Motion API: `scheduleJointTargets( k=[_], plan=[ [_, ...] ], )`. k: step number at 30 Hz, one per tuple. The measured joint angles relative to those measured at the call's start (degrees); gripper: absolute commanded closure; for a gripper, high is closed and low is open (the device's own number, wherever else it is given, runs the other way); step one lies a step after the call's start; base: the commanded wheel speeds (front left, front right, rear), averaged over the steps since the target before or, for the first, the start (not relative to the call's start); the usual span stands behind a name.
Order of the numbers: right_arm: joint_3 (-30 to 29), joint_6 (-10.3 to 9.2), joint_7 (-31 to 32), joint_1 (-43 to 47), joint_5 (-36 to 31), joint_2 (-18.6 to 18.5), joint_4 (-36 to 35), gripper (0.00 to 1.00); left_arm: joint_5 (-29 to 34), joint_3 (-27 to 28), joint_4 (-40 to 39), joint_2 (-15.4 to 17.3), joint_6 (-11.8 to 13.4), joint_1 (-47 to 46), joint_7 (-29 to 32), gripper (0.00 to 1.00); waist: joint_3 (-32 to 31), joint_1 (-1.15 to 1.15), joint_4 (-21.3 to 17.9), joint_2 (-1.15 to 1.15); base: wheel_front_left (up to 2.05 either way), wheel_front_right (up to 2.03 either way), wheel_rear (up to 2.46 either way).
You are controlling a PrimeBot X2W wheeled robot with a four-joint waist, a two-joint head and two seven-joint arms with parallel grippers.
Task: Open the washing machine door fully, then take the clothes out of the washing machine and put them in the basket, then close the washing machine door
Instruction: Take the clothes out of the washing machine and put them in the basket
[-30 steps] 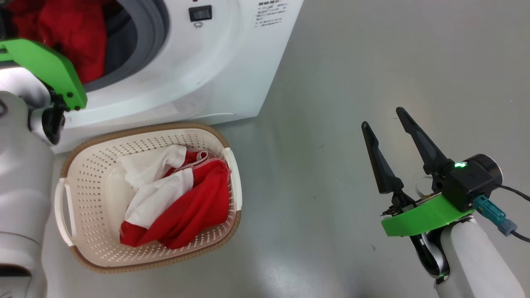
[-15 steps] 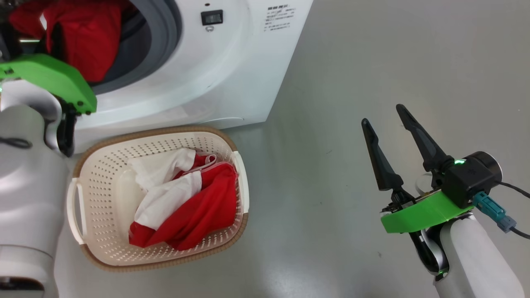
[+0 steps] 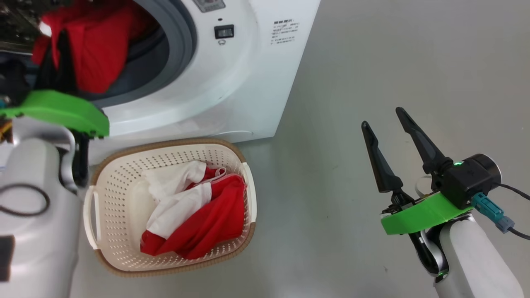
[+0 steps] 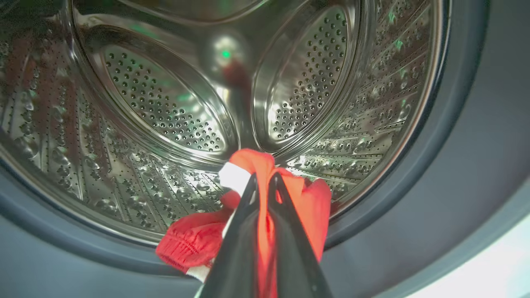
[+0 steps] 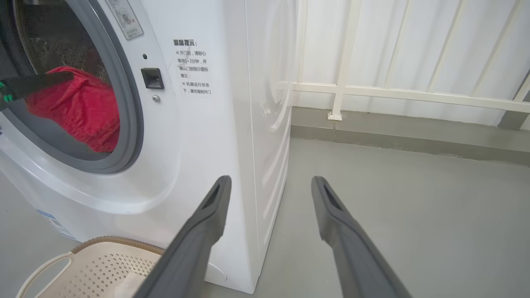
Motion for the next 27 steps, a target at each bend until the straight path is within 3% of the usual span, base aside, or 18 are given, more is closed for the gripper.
scheduleJointTargets(
  k=[27],
  plan=[
    [-0.87,0.0,0.0,4.8,-0.07,0.25,1.3,0.0,4.92,2.87,-28.84,-4.07,2.41,26.75,-0.21,1.0,-9.95,0.0,2.54,0.0,0.0,0.0,0.0]
  ],
)
